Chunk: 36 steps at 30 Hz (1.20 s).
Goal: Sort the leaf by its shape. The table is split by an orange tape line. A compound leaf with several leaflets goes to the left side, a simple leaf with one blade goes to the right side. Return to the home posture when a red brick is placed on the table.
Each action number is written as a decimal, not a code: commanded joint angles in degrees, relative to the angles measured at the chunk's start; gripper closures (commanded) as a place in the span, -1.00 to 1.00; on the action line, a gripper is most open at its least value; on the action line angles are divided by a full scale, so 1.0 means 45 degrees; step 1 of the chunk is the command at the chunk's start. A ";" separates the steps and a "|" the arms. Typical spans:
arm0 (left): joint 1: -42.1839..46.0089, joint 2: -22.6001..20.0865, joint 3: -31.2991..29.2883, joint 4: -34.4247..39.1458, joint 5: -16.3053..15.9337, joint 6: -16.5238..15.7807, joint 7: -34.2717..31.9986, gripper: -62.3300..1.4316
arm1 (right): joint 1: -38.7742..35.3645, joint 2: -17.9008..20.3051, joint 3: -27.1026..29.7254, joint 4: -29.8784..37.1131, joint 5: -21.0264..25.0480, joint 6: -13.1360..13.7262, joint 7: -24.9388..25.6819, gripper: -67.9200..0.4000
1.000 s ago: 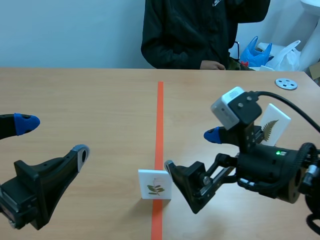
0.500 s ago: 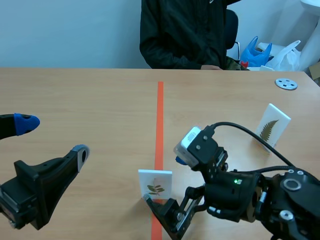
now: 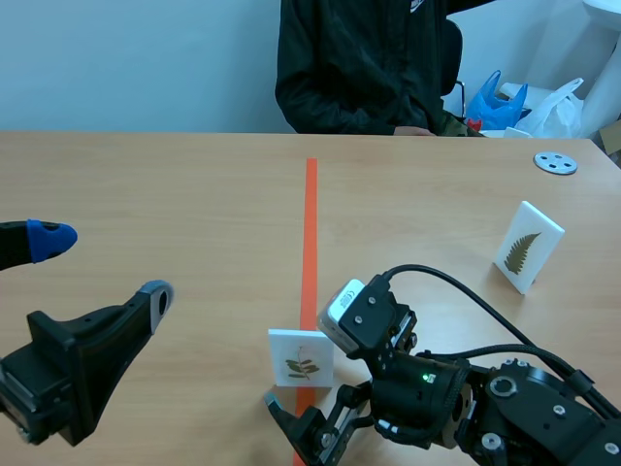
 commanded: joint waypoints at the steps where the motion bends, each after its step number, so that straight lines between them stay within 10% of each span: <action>1: -0.0005 0.0102 -0.0068 0.0170 -0.0044 -0.0039 -0.0185 -1.00 | 0.0209 0.0073 0.0010 0.0335 0.0044 -0.0005 0.0151 -1.00; 21: -0.0005 0.0102 -0.0068 0.0170 -0.0049 -0.0039 -0.0185 -1.00 | 0.0214 -0.0039 0.0010 0.0223 -0.0112 -0.0194 -0.0136 0.55; 36: -0.0005 0.0102 -0.0068 0.0170 -0.0049 -0.0039 -0.0447 -1.00 | 0.0209 -0.0029 0.0704 0.0719 -0.0107 -0.0185 -0.0092 0.93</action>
